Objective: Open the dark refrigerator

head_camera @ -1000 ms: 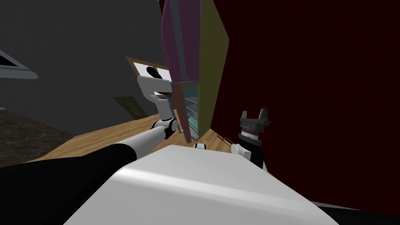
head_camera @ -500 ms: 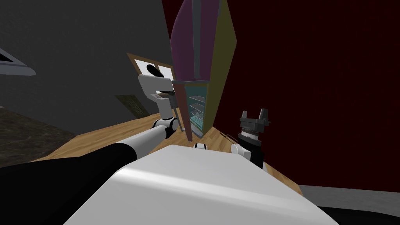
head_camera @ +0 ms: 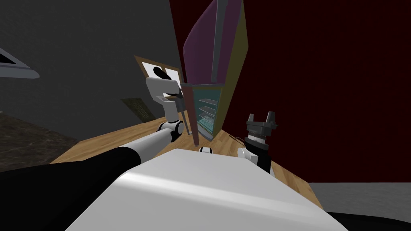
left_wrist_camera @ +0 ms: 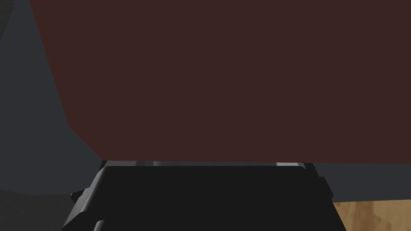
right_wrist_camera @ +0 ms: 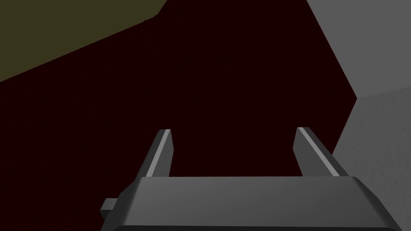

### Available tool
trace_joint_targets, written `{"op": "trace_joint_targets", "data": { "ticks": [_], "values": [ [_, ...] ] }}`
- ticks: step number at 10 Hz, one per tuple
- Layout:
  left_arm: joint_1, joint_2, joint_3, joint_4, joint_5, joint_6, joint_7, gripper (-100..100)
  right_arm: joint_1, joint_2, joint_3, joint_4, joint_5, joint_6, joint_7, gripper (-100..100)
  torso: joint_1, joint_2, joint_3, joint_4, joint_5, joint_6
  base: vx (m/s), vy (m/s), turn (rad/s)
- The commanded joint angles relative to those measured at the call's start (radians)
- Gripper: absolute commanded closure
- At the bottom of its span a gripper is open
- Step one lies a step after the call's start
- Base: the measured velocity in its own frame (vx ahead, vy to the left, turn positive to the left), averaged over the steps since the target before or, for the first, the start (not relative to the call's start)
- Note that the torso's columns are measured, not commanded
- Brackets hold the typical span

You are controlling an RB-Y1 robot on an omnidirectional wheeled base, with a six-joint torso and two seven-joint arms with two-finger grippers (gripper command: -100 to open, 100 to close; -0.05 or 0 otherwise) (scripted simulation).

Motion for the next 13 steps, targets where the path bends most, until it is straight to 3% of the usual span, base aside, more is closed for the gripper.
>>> {"op": "trace_joint_targets", "data": {
  "ticks": [1,2,3,6,7,8,9,10,11,12,13],
  "values": [
    [-0.012,-0.003,0.004,0.02,0.037,-0.027,-0.007,100,0.0,0.0,0.0,0.0,0.0,0.0,0.0,0,0.003,0.001,0.0,0.0,0.001,0.002,-0.065,0.26,-0.06],
    [-0.017,-0.008,0.003,0.027,0.062,-0.034,-0.013,100,0.0,0.0,0.0,0.0,0.0,0.0,0.0,0,-0.004,-0.001,0.0,0.0,0.0,0.0,-0.098,0.285,-0.024],
    [-0.017,-0.008,0.003,0.027,0.062,-0.034,-0.013,100,0.0,0.0,0.0,0.0,0.0,0.0,0.0,0,-0.003,0.002,0.001,0.0,-0.001,0.0,-0.058,0.252,-0.039],
    [-0.034,-0.026,0.001,0.05,0.139,-0.054,-0.033,100,0.0,0.0,0.0,0.0,0.0,0.0,0.0,0,0.0,0.001,0.001,0.001,-0.001,0.003,-0.068,0.357,-0.06],
    [-0.034,-0.026,0.001,0.05,0.139,-0.054,-0.033,100,0.0,0.0,0.0,0.0,0.0,0.0,0.0,0,0.0,0.003,0.002,0.001,0.0,0.003,-0.088,0.317,-0.07],
    [-0.039,-0.031,0.0,0.057,0.164,-0.061,-0.039,100,0.0,0.0,0.0,0.0,0.0,0.0,0.0,0,-0.009,0.005,0.005,0.0,-0.001,-0.001,-0.079,0.286,-0.033],
    [-0.038,-0.03,-0.004,0.047,0.152,-0.052,-0.04,100,0.0,0.0,0.0,0.0,0.0,0.0,0.0,0,-0.011,0.008,0.008,0.0,-0.001,-0.001,-0.062,0.143,-0.012],
    [-0.045,-0.036,-0.006,0.042,0.18,-0.052,-0.05,100,0.0,0.0,0.0,0.0,0.0,0.0,0.0,0,-0.017,0.012,0.011,0.0,-0.002,-0.004,-0.015,0.201,-0.009],
    [-0.047,-0.042,-0.005,0.04,0.204,-0.05,-0.057,100,0.0,0.0,0.0,0.0,0.0,0.0,0.0,0,-0.009,0.013,0.012,0.002,-0.002,-0.002,-0.067,0.334,-0.073],
    [-0.047,-0.042,-0.005,0.04,0.204,-0.05,-0.057,100,0.0,0.0,0.0,0.0,0.0,0.0,0.0,0,-0.001,0.017,0.014,0.003,0.0,0.0,-0.002,0.299,-0.091],
    [-0.049,-0.048,-0.005,0.039,0.228,-0.048,-0.063,100,0.0,0.0,0.0,0.0,0.0,0.0,0.0,0,-0.004,0.015,0.013,0.004,0.0,-0.002,0.024,0.242,-0.073]
  ]
}}
